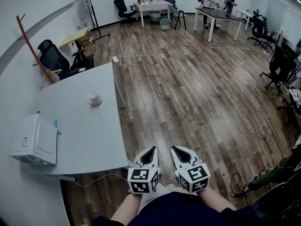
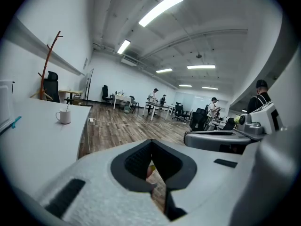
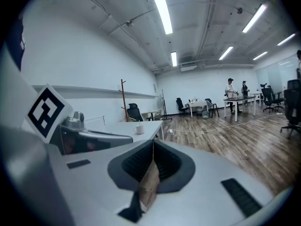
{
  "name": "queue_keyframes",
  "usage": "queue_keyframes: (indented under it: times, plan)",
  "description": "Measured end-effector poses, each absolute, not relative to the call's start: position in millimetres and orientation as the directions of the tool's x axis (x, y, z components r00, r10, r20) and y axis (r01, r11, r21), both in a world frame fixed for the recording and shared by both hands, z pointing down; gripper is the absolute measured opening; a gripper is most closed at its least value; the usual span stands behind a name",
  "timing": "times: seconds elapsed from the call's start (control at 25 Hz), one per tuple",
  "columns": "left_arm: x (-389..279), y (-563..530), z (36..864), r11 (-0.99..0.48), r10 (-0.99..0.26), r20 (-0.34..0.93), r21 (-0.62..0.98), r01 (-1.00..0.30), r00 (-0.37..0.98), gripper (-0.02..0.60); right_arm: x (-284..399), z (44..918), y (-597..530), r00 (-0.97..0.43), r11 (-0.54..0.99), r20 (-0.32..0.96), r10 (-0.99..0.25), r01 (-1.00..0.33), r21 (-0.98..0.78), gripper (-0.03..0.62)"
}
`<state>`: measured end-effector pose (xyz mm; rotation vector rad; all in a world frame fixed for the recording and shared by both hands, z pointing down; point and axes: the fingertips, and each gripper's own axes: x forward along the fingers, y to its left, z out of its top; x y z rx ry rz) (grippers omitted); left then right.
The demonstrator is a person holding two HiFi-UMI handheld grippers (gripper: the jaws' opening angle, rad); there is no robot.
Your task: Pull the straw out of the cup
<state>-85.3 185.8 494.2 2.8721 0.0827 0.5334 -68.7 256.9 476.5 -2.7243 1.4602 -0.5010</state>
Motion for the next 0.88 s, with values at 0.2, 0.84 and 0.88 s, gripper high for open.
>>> queue_keyframes:
  times: [0.2, 0.84, 0.88]
  plan:
    - [-82, 200, 500, -0.973, 0.093, 0.359, 0.229, 0.009, 0.929, 0.014, -65, 479, 265, 0.501, -0.553, 0.276, -0.82, -0.819, -0.156, 0.029]
    - [-47, 187, 506, -0.972, 0.073, 0.383, 0.235, -0.021, 0.921, 0.014, -28, 479, 254, 0.485, -0.533, 0.261, -0.834, -0.831, -0.159, 0.029]
    - [-42, 185, 507, -0.972, 0.075, 0.383, 0.234, -0.018, 0.921, 0.014, -24, 480, 253, 0.486, -0.535, 0.263, -0.833, -0.83, -0.158, 0.029]
